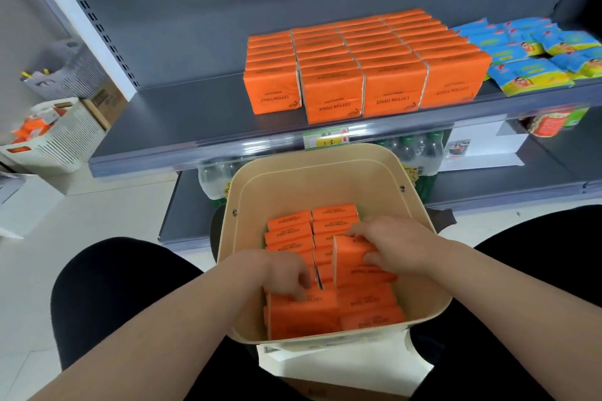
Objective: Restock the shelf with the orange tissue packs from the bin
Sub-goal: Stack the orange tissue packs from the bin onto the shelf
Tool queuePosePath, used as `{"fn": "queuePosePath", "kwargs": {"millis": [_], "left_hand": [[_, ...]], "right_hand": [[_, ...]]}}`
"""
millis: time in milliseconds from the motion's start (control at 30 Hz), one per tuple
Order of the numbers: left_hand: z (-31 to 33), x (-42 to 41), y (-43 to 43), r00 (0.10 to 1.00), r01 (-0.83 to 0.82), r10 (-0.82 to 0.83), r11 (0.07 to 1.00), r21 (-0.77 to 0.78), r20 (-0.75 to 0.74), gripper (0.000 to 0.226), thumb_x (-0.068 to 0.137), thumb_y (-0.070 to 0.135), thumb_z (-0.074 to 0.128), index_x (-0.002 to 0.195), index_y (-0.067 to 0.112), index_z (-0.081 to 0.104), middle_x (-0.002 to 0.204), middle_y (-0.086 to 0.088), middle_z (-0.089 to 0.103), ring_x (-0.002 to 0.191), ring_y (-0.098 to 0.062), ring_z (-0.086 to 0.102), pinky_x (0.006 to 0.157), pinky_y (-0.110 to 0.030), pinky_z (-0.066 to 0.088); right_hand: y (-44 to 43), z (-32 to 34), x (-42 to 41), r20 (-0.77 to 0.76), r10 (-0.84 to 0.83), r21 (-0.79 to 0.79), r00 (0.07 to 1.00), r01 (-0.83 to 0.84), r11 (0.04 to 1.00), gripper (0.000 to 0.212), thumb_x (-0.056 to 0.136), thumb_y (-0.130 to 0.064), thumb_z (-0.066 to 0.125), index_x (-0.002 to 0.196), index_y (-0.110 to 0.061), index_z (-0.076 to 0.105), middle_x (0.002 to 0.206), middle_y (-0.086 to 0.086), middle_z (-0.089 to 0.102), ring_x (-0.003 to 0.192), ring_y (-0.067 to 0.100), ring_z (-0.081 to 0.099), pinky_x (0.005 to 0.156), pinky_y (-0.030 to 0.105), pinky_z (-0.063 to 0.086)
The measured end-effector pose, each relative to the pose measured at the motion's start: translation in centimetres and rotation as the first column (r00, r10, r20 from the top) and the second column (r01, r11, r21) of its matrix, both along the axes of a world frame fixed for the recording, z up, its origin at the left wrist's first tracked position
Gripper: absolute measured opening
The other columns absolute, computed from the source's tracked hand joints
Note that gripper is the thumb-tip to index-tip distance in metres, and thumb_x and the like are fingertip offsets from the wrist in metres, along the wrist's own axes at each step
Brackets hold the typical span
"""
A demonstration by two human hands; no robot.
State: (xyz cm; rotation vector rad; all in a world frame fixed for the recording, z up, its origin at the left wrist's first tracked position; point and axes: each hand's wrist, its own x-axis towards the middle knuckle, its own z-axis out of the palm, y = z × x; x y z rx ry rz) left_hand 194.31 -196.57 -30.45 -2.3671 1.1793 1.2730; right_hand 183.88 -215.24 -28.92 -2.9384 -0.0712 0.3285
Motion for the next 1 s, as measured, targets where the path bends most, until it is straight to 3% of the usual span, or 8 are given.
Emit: {"fn": "queuePosePath", "kwargs": {"millis": [67, 200, 367, 500, 600, 700, 833, 1000], "left_hand": [[0.0, 0.2, -0.4, 1.0, -0.022, 0.022, 0.999, -0.025, -0.02, 0.043, 0.093, 0.041, 0.054, 0.132, 0.024, 0.053, 0.135, 0.001, 0.052, 0.122, -0.021, 0.048, 0.104, -0.033, 0.037], [-1.1, -0.2, -0.2, 0.998, 0.058, -0.058, 0.998, 0.015, -0.014, 0.061, 0.08, 0.05, 0.068, 0.131, 0.02, 0.053, 0.129, 0.0, 0.055, 0.116, -0.022, 0.052, 0.101, -0.037, 0.043], [-1.0, -0.1, -0.3, 0.996, 0.078, -0.072, 0.99, -0.12, 0.052, 0.041, 0.084, 0.029, 0.066, 0.122, 0.015, 0.058, 0.119, -0.005, 0.061, 0.109, -0.024, 0.056, 0.092, -0.033, 0.046], [1.5, 1.3, -0.1, 0.991, 0.074, -0.045, 0.971, -0.227, 0.129, 0.025, 0.085, 0.02, 0.06, 0.11, 0.013, 0.059, 0.109, -0.004, 0.06, 0.098, -0.023, 0.055, 0.082, -0.031, 0.044], [4.7, 3.5, 0.0, 0.97, 0.065, 0.019, 0.941, -0.333, 0.244, 0.028, 0.085, 0.017, 0.059, 0.112, 0.012, 0.058, 0.108, -0.003, 0.06, 0.099, -0.022, 0.053, 0.082, -0.029, 0.042], [8.6, 6.1, -0.2, 0.928, 0.035, 0.143, 0.886, -0.463, 0.344, 0.036, 0.083, 0.014, 0.058, 0.12, 0.015, 0.057, 0.114, -0.003, 0.06, 0.106, -0.022, 0.055, 0.086, -0.029, 0.042], [13.0, 9.3, -0.9, 0.877, -0.046, 0.333, 0.777, -0.628, 0.347, 0.039, 0.083, 0.013, 0.057, 0.121, 0.024, 0.056, 0.109, 0.0, 0.062, 0.103, -0.022, 0.058, 0.089, -0.035, 0.048], [15.6, 13.2, -2.2, 0.775, -0.011, 0.449, 0.713, -0.701, 0.445, 0.047, 0.088, 0.012, 0.051, 0.134, 0.021, 0.047, 0.124, -0.007, 0.057, 0.115, -0.028, 0.052, 0.095, -0.042, 0.045]], "right_hand": [[0.0, 0.1, 0.0, -0.002, -0.005, -0.009, 1.0, 0.005, 1.0, 0.049, 0.088, -0.031, 0.06, 0.135, -0.032, 0.043, 0.125, -0.006, 0.053, 0.114, 0.018, 0.051, 0.089, 0.034, 0.045], [0.3, -0.1, 0.3, -0.016, -0.01, -0.013, 1.0, 0.009, 1.0, 0.049, 0.089, -0.03, 0.059, 0.135, -0.032, 0.042, 0.127, -0.006, 0.052, 0.115, 0.018, 0.05, 0.089, 0.034, 0.045], [0.3, 0.2, 0.4, 0.038, -0.05, -0.028, 0.998, 0.051, 0.998, 0.051, 0.091, -0.027, 0.057, 0.138, -0.028, 0.036, 0.126, -0.004, 0.053, 0.11, 0.019, 0.052, 0.081, 0.03, 0.041], [0.0, 1.0, 0.4, 0.099, -0.07, -0.065, 0.993, 0.077, 0.995, 0.043, 0.09, -0.028, 0.056, 0.131, -0.029, 0.043, 0.12, -0.005, 0.056, 0.105, 0.019, 0.055, 0.083, 0.034, 0.047], [-0.8, 3.1, 1.3, 0.2, -0.077, -0.109, 0.977, 0.101, 0.989, 0.04, 0.09, -0.028, 0.056, 0.129, -0.03, 0.045, 0.118, -0.006, 0.055, 0.108, 0.018, 0.053, 0.081, 0.032, 0.041], [-1.7, 5.6, 2.9, 0.299, -0.1, -0.14, 0.949, 0.148, 0.979, 0.044, 0.089, -0.028, 0.057, 0.131, -0.031, 0.044, 0.122, -0.006, 0.054, 0.115, 0.018, 0.05, 0.091, 0.035, 0.04], [-2.5, 7.8, 5.1, 0.363, -0.076, -0.189, 0.929, 0.154, 0.97, 0.048, 0.09, -0.027, 0.056, 0.136, -0.03, 0.04, 0.128, -0.005, 0.052, 0.122, 0.018, 0.046, 0.094, 0.037, 0.037], [-2.7, 8.4, 7.6, 0.418, -0.1, -0.134, 0.903, 0.17, 0.976, 0.047, 0.09, -0.024, 0.054, 0.134, -0.032, 0.041, 0.125, -0.006, 0.053, 0.12, 0.017, 0.047, 0.095, 0.038, 0.037]]}}
